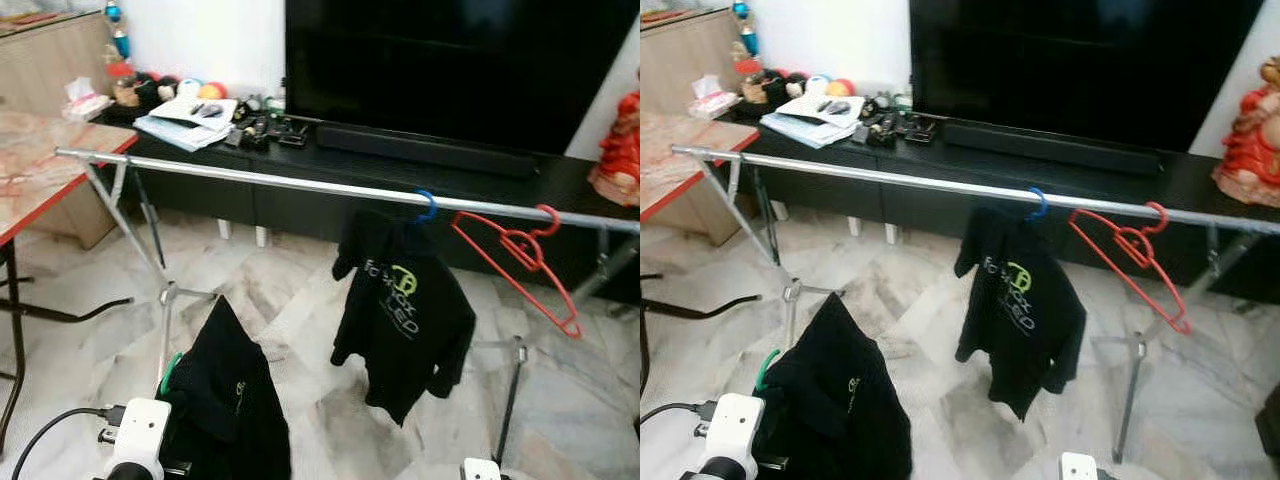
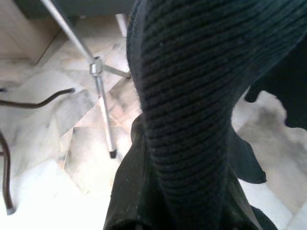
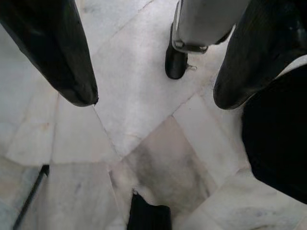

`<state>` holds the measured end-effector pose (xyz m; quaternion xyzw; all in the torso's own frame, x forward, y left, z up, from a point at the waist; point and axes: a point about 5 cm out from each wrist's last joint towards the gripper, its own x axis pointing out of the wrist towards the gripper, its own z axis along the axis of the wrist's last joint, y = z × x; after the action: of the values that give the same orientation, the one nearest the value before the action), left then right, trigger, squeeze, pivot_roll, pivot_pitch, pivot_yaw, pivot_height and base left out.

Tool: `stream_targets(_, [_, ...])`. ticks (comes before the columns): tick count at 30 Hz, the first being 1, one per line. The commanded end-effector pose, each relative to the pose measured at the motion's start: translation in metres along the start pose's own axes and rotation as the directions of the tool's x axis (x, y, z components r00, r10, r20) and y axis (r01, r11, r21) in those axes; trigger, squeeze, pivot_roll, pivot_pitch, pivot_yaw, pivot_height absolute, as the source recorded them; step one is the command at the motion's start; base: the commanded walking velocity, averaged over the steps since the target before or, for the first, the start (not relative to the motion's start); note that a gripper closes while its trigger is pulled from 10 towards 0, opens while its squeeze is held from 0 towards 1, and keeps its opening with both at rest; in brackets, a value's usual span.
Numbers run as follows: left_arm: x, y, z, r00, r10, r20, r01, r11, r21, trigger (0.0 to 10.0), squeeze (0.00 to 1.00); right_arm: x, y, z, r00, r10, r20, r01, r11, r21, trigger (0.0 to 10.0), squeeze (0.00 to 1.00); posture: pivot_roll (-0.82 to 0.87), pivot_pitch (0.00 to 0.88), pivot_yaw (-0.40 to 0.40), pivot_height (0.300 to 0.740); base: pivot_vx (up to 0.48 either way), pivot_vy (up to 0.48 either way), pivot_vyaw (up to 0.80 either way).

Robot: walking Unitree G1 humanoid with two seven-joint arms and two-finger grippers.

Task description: Hang hanger

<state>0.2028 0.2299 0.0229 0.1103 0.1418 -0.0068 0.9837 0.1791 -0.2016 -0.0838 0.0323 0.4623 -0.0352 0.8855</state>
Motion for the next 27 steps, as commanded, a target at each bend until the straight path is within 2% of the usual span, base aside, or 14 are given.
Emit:
stream_targets(1, [0.002,0.001,0.005,1.0,0.009,0.022,-0.009,1.0,-0.003,10.0,0.0,0.0,0.003,-0.001,1.0,0.006,-0.01,-0.006,1.0,-0.015,10.0,0.0,0.06,0.065,-0.045,0.74,0.368,0.0,0.0])
stream_targets(3, [0.002,0.001,0.005,1.0,0.008,0.023,-0.008,1.0,-0.003,10.0,0.0,0.001,0.007,0.0,1.0,0.013,0.0,-0.013,1.0,-0.009,10.0,0.0,0.06,0.066,-0.046,0.74,0.366,0.0,0.0])
stream_targets(8, [0.002,0.0,0.005,1.0,0.006,0.025,-0.006,1.0,-0.003,10.0,0.0,0.002,0.015,-0.001,0.999,0.032,0.009,-0.032,0.999,0.008,10.0,0.0,0.06,0.067,-0.045,0.74,0.368,0.0,0.74])
stream_targets(14, [0.001,0.001,0.005,1.0,0.004,0.021,-0.004,1.0,0.0,10.0,0.0,0.001,0.017,-0.004,0.999,0.033,0.003,-0.033,0.999,0.017,10.0,0.0,0.06,0.073,-0.044,0.74,0.374,0.0,0.0])
stream_targets(22, [0.002,0.0,0.006,1.0,-0.006,0.02,0.005,1.0,0.006,10.0,0.0,-0.002,-0.006,-0.004,1.0,0.011,0.004,-0.011,1.0,0.02,10.0,0.0,0.06,0.092,-0.042,0.74,0.382,0.0,0.0])
stream_targets(27, [0.004,0.0,0.007,1.0,-0.003,0.023,0.003,1.0,0.004,10.0,0.0,-0.002,-0.01,-0.002,1.0,0.008,0.007,-0.008,1.0,0.028,10.0,0.0,0.06,0.107,-0.043,0.74,0.385,0.0,0.0])
